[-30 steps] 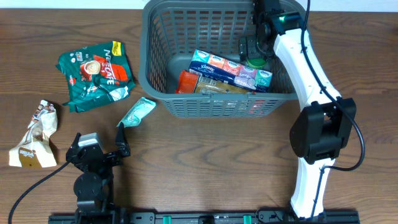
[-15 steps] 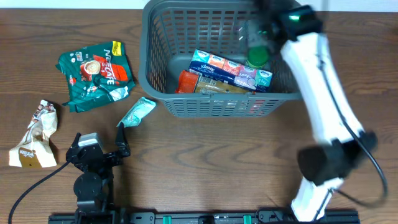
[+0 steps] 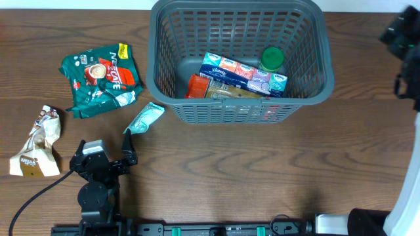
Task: Pack container
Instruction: 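Withdraw the right gripper up and out to the right, then move the left gripper to the green Nescafé bag and grasp it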
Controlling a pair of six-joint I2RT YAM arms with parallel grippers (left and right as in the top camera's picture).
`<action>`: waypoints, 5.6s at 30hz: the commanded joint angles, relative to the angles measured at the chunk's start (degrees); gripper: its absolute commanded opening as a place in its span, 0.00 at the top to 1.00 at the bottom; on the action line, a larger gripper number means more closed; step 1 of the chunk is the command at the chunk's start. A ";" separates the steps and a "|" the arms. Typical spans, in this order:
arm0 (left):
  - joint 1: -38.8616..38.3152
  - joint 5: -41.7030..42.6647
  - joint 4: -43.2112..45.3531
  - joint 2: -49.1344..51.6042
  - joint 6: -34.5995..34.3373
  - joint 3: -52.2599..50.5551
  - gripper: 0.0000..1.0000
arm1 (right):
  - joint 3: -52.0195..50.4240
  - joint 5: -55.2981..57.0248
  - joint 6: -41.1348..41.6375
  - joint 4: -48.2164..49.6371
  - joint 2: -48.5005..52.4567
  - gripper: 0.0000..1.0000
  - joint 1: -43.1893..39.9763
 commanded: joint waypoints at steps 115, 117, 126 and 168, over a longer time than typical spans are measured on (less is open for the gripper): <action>11.13 11.26 -47.06 117.81 4.42 96.98 0.01 | -0.28 -2.25 1.84 -2.03 2.58 0.01 -5.07; 11.13 9.99 -46.34 118.46 4.44 96.98 0.01 | -0.28 -2.25 1.84 -2.03 2.58 0.01 -5.07; 11.13 9.79 -40.94 119.27 3.06 96.06 0.01 | -0.28 -2.25 1.81 -2.03 2.58 0.01 -5.07; 11.08 9.92 -40.37 132.37 -2.69 94.68 0.94 | -0.28 -2.25 1.81 -2.03 2.58 0.01 -5.07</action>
